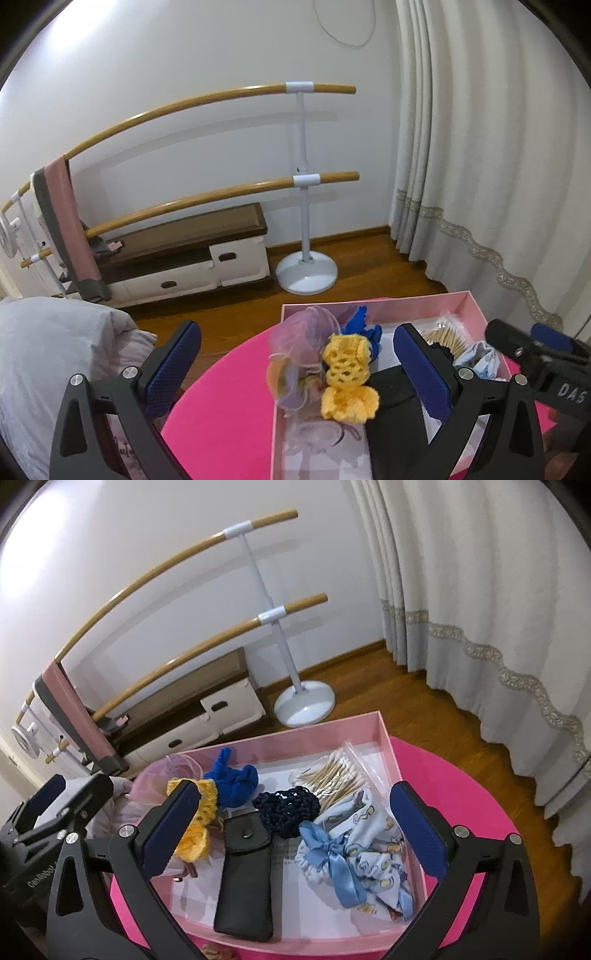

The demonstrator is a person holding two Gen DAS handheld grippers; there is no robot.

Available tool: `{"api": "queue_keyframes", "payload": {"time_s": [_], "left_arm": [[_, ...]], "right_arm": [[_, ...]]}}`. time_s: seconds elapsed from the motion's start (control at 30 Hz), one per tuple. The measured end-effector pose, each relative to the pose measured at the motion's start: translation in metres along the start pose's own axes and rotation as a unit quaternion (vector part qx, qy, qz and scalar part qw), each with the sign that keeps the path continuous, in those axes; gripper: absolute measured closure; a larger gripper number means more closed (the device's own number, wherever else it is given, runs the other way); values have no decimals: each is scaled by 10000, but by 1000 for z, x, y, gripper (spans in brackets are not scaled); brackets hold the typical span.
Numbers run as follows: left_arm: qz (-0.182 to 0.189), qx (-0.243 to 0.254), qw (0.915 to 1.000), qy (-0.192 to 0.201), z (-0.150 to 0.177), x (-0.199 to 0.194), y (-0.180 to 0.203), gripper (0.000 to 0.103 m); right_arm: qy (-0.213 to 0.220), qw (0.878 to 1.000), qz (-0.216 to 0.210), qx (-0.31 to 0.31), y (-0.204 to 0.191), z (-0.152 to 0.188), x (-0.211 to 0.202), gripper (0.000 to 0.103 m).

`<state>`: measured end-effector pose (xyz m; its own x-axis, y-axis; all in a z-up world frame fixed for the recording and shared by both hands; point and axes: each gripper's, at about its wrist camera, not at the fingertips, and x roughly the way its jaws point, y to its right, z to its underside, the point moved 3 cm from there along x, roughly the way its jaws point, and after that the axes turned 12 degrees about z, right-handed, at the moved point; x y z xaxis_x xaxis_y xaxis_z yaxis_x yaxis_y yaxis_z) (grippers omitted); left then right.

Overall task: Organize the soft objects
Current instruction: 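Release both items in the box and withdraw both tools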

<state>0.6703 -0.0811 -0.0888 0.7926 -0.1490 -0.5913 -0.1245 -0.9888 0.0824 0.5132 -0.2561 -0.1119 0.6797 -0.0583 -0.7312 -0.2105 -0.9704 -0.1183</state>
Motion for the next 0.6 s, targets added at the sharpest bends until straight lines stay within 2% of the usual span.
{"api": "queue_keyframes", "payload": {"time_s": [0.33, 0.6], "left_arm": [[-6, -132, 9989, 460, 63, -83, -14, 0], [-1, -335, 9978, 566, 108, -146, -49, 0]], "right_arm": [[594, 9974, 168, -371, -20, 18, -76, 0], [926, 9938, 224, -569, -29, 48, -129, 0]]}}
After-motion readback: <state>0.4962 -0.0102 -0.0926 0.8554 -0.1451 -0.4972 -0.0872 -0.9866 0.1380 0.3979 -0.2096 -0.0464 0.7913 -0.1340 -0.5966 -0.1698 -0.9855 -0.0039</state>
